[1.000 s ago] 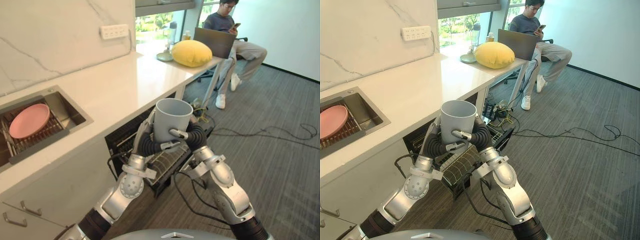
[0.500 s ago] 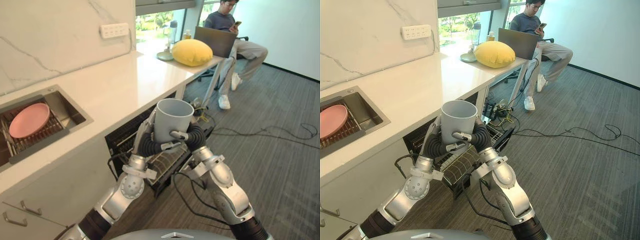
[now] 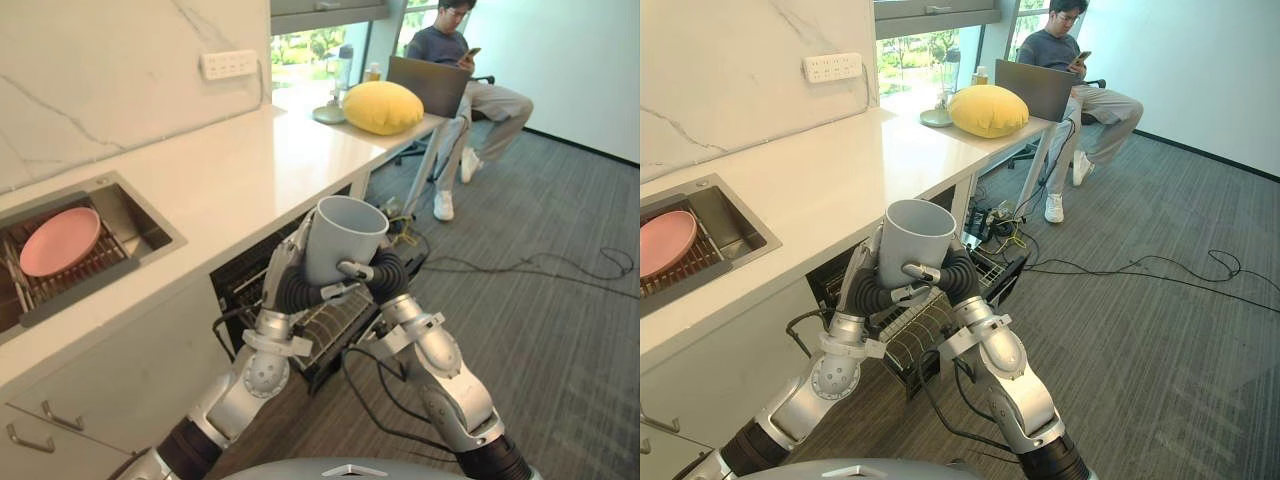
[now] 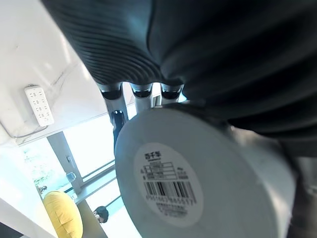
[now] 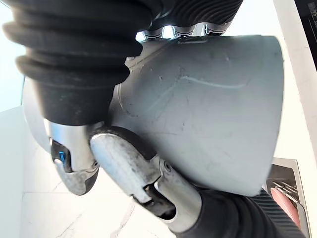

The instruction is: Walk over to the sink, pick up the cup, carry it to the dishwasher, place the cup inside the dishwasher, then close the dishwasher door

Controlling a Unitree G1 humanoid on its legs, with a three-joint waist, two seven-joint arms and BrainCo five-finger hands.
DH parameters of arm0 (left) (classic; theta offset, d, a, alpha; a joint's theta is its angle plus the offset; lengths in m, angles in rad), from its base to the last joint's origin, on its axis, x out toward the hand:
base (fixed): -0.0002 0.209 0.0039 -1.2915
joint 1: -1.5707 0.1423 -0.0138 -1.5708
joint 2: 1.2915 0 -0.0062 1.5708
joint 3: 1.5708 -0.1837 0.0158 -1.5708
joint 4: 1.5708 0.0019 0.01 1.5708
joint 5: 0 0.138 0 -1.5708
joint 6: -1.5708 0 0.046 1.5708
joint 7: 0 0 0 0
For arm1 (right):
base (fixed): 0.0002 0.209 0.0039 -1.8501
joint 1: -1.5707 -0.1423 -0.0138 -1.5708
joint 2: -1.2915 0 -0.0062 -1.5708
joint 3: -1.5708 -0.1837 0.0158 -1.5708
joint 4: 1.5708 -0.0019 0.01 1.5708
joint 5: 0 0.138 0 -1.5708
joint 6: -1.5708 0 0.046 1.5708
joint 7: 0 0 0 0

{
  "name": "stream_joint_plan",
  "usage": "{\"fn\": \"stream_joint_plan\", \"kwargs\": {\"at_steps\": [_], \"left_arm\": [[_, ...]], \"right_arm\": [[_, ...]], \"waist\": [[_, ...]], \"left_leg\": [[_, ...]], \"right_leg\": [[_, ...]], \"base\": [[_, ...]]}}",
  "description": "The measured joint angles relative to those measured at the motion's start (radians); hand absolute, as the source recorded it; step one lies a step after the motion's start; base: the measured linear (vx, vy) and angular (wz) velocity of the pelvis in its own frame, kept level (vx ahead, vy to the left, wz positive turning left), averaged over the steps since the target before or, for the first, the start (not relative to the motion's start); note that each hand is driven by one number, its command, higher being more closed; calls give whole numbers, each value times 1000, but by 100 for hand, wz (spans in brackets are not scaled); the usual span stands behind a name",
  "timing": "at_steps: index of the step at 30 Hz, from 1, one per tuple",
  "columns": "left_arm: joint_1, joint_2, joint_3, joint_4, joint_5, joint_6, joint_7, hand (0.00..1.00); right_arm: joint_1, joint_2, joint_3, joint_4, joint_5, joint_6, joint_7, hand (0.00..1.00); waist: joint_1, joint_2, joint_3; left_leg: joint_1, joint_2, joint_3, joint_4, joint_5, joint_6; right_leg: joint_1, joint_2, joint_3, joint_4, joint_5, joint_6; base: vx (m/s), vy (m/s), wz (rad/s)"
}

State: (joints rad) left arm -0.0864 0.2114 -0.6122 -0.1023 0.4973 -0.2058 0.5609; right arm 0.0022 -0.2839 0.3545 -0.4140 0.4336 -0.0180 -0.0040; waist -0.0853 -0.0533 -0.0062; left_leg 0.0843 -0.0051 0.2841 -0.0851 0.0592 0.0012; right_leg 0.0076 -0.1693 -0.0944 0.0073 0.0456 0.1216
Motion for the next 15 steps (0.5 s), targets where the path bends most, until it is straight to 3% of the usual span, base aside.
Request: {"fn": "stream_joint_plan", "kwargs": {"at_steps": [10,15], "left_arm": [[0,-31,20,18,77,10,18,100],[1,-33,22,79,117,11,24,100]], "right_arm": [[11,29,-15,2,-9,4,-27,0],[27,38,-17,39,-32,32,-27,0]], "waist": [[-1,3,-4],[-1,4,-16]], "left_leg": [[1,1,0,-1,1,-3],[1,1,1,-1,1,-4]], "right_leg": [[0,0,0,3,-1,1],[-1,0,0,4,-1,1]], "base": [[0,0,0],[0,0,0]]}}
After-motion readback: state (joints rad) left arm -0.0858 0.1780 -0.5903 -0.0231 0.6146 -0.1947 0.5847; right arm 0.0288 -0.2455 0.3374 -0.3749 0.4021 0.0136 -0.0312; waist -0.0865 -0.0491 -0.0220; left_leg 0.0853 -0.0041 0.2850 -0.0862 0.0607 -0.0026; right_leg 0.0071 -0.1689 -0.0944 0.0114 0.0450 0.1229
